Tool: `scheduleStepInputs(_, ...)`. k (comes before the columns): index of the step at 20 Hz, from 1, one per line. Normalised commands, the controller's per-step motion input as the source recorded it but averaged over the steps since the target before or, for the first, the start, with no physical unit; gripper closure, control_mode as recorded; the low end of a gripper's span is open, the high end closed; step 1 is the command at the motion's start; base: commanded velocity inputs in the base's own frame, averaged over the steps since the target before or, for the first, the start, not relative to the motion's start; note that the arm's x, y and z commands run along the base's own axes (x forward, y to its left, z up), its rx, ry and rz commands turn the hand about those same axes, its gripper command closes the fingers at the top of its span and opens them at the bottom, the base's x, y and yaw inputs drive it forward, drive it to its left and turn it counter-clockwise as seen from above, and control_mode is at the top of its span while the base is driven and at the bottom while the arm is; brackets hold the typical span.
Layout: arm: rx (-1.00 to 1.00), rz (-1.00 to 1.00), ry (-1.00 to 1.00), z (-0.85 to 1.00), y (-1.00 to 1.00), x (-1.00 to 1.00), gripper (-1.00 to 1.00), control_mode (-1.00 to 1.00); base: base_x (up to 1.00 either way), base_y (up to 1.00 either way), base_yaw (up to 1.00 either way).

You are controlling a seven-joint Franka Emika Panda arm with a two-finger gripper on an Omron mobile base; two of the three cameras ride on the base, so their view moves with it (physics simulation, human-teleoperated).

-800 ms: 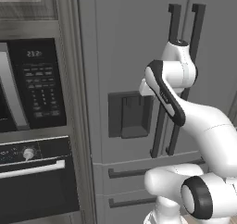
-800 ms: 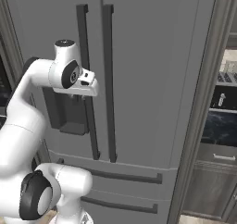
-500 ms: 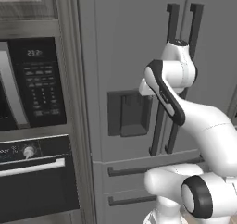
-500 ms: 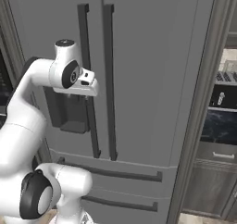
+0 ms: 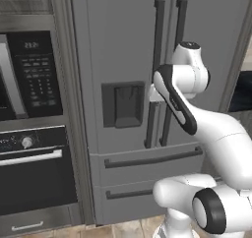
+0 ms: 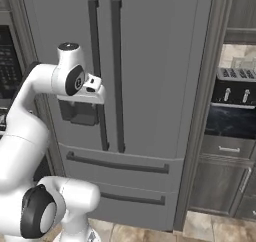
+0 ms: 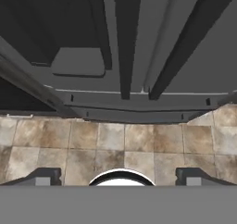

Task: Open the fridge, grab two sodas, and place both sodas inside the bowl with ice on the dining counter.

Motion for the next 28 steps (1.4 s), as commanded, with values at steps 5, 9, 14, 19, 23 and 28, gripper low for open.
scheduleStepInputs(5, 0.00, 0.00, 0.00, 0.00, 0.00, 0.00, -1.00, 1.00, -0.09, -0.60, 0.00)
scheduleStepInputs(9, 0.00, 0.00, 0.00, 0.00, 0.00, 0.00, -1.00, 1.00, -0.09, -0.33, 0.00)
scheduleStepInputs(14, 0.00, 0.00, 0.00, 0.00, 0.00, 0.00, -1.00, 1.00, -0.33, -0.01, 0.00)
scheduleStepInputs(19, 0.00, 0.00, 0.00, 0.00, 0.00, 0.00, -1.00, 1.00, -0.30, 0.10, 0.00)
scheduleStepInputs(23, 0.00, 0.00, 0.00, 0.00, 0.00, 0.00, -1.00, 1.00, -0.08, 0.08, -0.01)
scheduleStepInputs(28, 0.00, 0.00, 0.00, 0.00, 0.00, 0.00, -1.00, 1.00, 0.00, 0.20, -0.03)
